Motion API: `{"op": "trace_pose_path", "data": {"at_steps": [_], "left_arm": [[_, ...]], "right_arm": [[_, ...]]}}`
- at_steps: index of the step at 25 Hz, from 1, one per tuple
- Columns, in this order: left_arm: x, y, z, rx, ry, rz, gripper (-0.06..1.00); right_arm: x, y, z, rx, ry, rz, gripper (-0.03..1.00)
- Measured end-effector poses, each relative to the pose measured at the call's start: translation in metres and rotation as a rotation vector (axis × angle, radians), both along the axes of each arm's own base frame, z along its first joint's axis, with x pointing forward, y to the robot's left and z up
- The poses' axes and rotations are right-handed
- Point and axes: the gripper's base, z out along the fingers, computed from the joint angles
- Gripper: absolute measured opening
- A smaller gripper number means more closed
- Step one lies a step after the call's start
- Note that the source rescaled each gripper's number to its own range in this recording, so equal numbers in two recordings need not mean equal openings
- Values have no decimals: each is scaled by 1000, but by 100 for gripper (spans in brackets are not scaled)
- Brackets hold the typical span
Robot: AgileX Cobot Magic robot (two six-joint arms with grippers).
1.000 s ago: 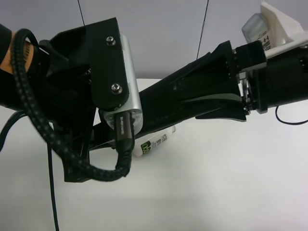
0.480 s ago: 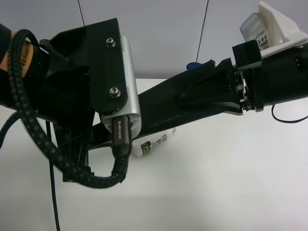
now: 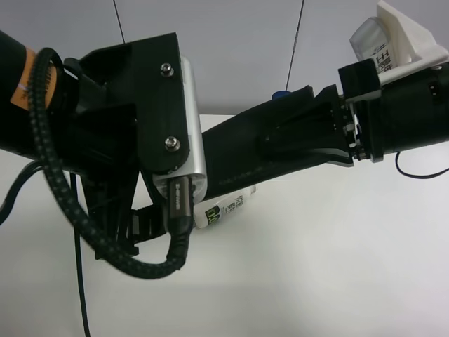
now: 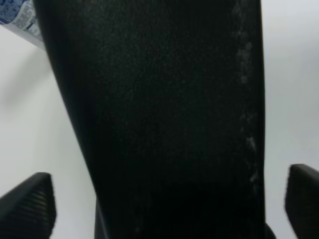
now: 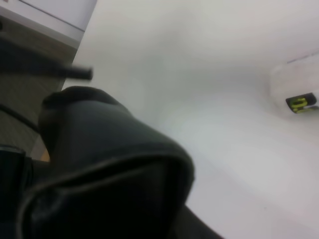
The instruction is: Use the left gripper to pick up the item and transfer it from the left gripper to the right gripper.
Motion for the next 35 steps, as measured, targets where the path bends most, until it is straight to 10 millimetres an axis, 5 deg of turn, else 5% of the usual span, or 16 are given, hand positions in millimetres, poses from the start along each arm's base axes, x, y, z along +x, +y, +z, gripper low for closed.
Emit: {"op": "trace_pose_path", "data": {"at_steps": [4,15,35], "left_arm": [[1,-2,-3,10,5,0,99],[-10,17,18,-24,-15,7,99],[-72,132,65,-151,187,389,99]], "right_arm": [[0,0,0,0,0,0,2],[1,0,0,-6,-5,-10,1],[3,-3,-4,-58,-32,-19,1]]}}
